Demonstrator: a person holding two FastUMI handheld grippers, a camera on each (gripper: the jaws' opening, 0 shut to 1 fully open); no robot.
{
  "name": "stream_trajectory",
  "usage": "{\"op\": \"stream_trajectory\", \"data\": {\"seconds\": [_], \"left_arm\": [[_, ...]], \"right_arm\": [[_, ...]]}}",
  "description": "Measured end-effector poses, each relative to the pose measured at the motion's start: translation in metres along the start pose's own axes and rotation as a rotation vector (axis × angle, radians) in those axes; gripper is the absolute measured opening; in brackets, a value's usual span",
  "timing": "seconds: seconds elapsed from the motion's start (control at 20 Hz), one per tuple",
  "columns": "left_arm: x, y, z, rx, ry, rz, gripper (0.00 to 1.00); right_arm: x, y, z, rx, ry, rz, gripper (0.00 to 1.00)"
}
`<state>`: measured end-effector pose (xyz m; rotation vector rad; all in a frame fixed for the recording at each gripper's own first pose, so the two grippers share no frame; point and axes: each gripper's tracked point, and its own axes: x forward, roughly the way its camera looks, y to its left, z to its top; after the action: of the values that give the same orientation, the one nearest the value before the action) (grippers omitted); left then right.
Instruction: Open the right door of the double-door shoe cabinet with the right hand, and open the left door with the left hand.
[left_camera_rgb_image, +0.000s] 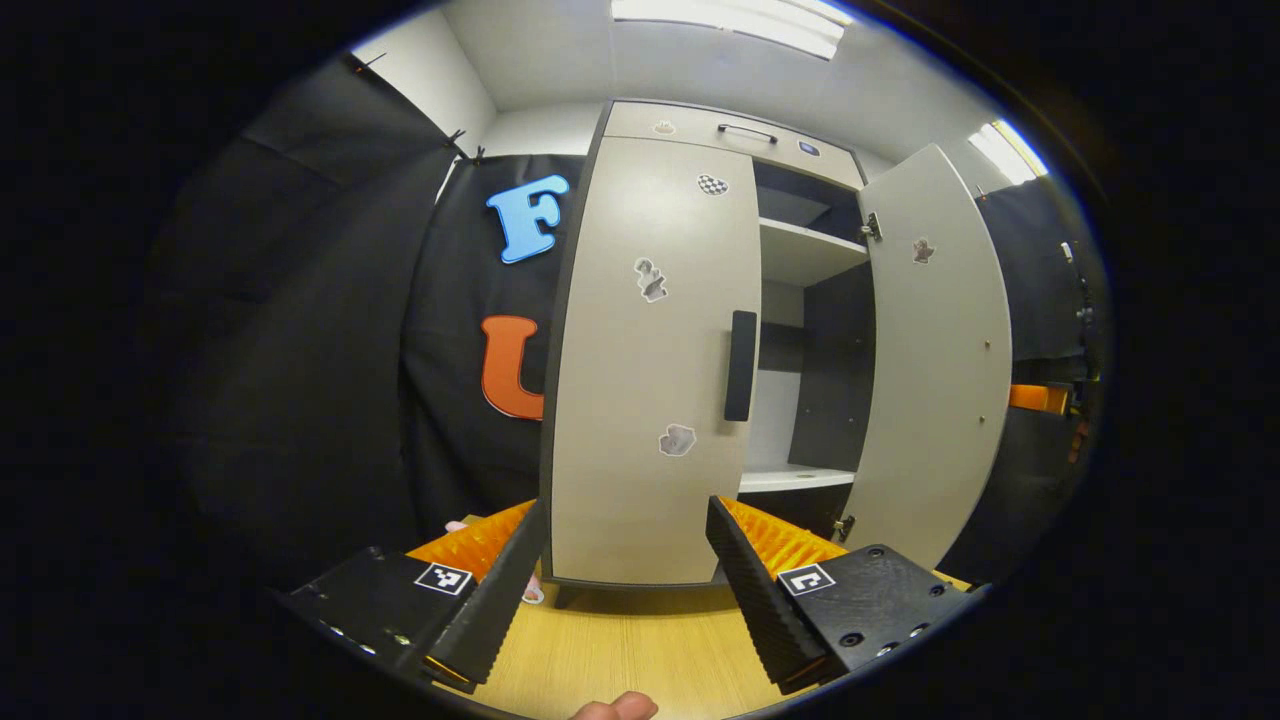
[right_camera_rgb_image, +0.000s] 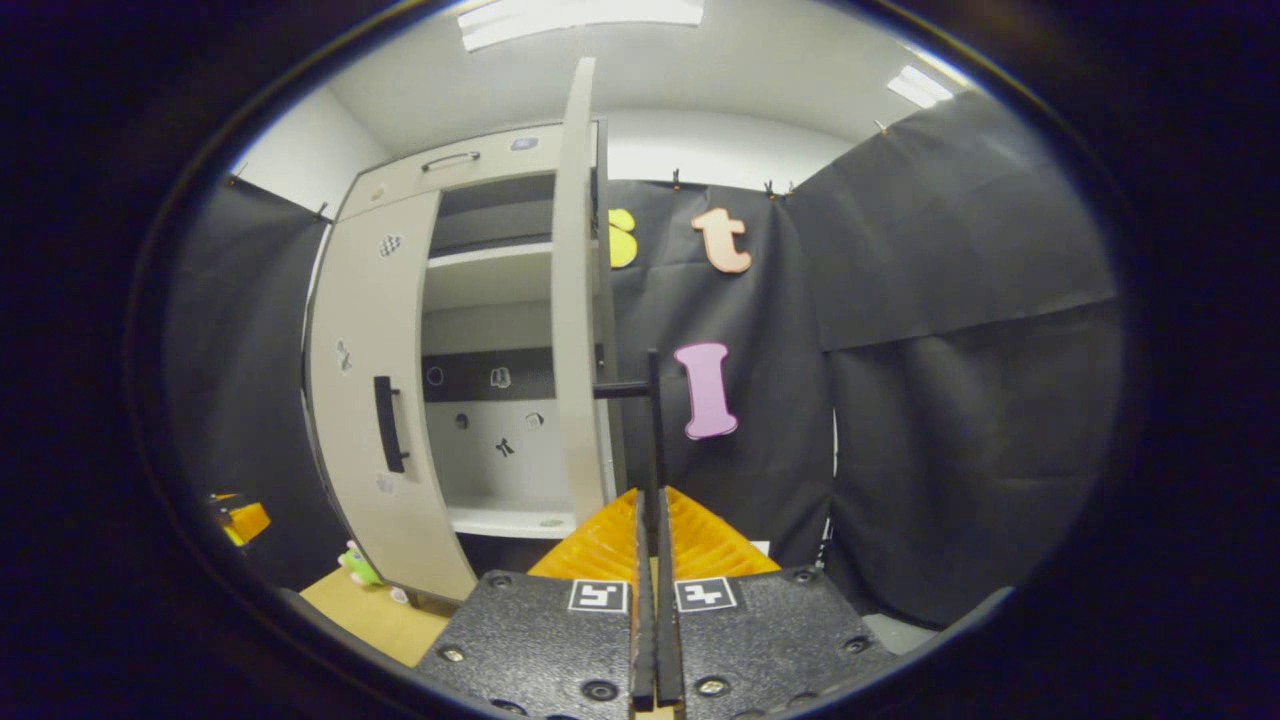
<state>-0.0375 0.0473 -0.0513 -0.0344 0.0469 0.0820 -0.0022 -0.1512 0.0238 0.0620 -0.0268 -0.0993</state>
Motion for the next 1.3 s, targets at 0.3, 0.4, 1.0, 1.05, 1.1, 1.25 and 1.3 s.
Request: {"op": "stream_trajectory", "data": {"seconds": [0.3, 0.4, 1.0, 1.05, 1.1, 1.25, 1.3], "left_arm": [[-0.002, -0.006, 0.002, -0.001, -0.009, -0.03, 0.95], [-0.002, -0.007, 0.001, 0.012, -0.011, -0.04, 0.95], [0.003, -0.037, 0.025, 0.016, -0.019, -0.188, 0.95], [0.019, -0.05, 0.038, 0.023, -0.038, -0.2, 0.95], [0.033, -0.058, 0.05, 0.034, -0.058, -0.213, 0.95], [0.072, -0.086, 0.076, 0.072, -0.089, -0.261, 0.95], [0.085, -0.093, 0.083, 0.076, -0.1, -0.269, 0.95]], "right_arm": [[-0.038, 0.093, -0.023, -0.112, -0.004, 0.116, 0.05], [-0.038, 0.108, -0.03, -0.126, 0.021, 0.135, 0.08], [-0.034, 0.133, -0.05, -0.06, 0.042, 0.125, 0.95], [-0.036, 0.131, -0.051, -0.06, 0.046, 0.126, 0.95], [-0.039, 0.128, -0.051, -0.066, 0.046, 0.122, 0.95], [-0.048, 0.12, -0.049, -0.092, 0.027, 0.102, 0.95], [-0.052, 0.122, -0.049, -0.104, 0.02, 0.12, 0.95]]}}
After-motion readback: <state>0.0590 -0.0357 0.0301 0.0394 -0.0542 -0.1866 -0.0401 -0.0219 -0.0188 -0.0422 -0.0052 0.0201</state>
